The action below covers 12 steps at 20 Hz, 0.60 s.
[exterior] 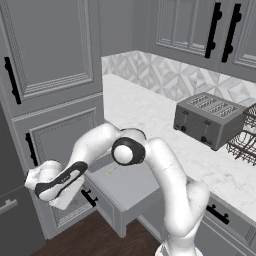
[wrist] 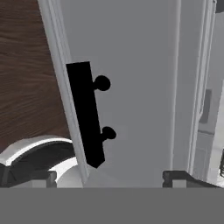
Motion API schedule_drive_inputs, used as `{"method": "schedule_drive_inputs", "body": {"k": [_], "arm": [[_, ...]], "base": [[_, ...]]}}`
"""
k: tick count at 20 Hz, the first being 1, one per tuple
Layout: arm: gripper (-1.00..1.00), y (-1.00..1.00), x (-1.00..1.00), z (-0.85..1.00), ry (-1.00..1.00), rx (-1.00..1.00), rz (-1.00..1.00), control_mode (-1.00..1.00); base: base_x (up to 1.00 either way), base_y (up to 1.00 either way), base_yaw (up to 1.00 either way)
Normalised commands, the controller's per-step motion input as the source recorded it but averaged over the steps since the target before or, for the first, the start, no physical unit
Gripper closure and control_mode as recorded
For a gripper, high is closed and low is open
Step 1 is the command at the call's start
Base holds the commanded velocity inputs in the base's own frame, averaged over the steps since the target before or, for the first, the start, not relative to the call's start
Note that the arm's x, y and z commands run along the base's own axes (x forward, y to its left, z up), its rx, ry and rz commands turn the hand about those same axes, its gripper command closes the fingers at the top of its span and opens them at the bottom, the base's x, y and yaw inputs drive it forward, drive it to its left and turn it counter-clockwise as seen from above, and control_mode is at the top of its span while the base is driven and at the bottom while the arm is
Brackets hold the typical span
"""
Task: Take a straw from the drawer in front and place it inside the glass cup on the dining counter.
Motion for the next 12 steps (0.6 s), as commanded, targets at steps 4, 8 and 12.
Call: {"method": "schedule_drive_inputs", "body": {"k": [4, 8, 12], "arm": [[-1.0, 0.0, -0.54, 0.58, 0.2, 0.56, 0.08, -1.0], [-1.0, -0.35, -0.46, 0.92, 0.01, 0.39, 0.03, -1.0], [-1.0, -0.74, 0.03, 0.88, 0.0, 0.29, 0.0, -1.0]], "base": [[0.0, 0.0, 0.0], [0.0, 0.0, 0.0], [0.0, 0.0, 0.0]]}}
